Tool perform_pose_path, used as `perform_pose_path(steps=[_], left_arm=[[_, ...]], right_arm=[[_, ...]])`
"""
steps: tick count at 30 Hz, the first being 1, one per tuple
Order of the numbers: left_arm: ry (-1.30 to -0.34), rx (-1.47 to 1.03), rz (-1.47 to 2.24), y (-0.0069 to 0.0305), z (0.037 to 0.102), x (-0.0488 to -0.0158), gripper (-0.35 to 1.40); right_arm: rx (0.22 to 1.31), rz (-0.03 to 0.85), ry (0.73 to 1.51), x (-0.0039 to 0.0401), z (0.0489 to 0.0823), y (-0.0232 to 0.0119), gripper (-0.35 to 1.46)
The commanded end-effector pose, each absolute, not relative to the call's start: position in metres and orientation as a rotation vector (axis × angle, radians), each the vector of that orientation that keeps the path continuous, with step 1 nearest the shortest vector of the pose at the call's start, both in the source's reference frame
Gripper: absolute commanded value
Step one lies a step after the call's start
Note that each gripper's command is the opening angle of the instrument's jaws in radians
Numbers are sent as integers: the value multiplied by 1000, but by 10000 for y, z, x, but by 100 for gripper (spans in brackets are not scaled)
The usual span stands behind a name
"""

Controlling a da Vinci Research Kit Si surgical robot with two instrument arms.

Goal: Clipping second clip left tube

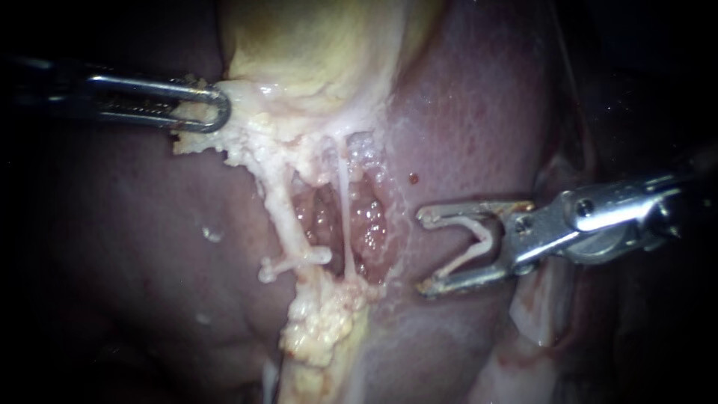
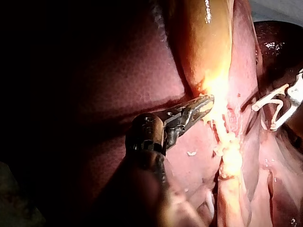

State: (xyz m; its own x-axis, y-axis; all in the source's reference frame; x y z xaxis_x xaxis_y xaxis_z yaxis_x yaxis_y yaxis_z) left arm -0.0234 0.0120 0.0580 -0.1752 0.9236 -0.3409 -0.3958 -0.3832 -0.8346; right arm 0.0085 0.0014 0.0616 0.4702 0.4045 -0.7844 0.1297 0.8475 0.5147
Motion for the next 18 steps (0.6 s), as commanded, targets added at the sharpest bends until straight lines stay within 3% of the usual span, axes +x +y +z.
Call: perform_pose_path(steps=[1, 7, 18], left_arm=[[-734, -1080, 1731, 120, 579, -234, -35], [-732, -1082, 1727, 117, 576, -237, -35], [-735, -1078, 1722, 117, 574, -237, -35]], right_arm=[[578, 198, 1096, 90, 618, 13, 49], [656, 267, 1163, 122, 635, 11, 49], [711, 283, 1183, 152, 676, 16, 49]])
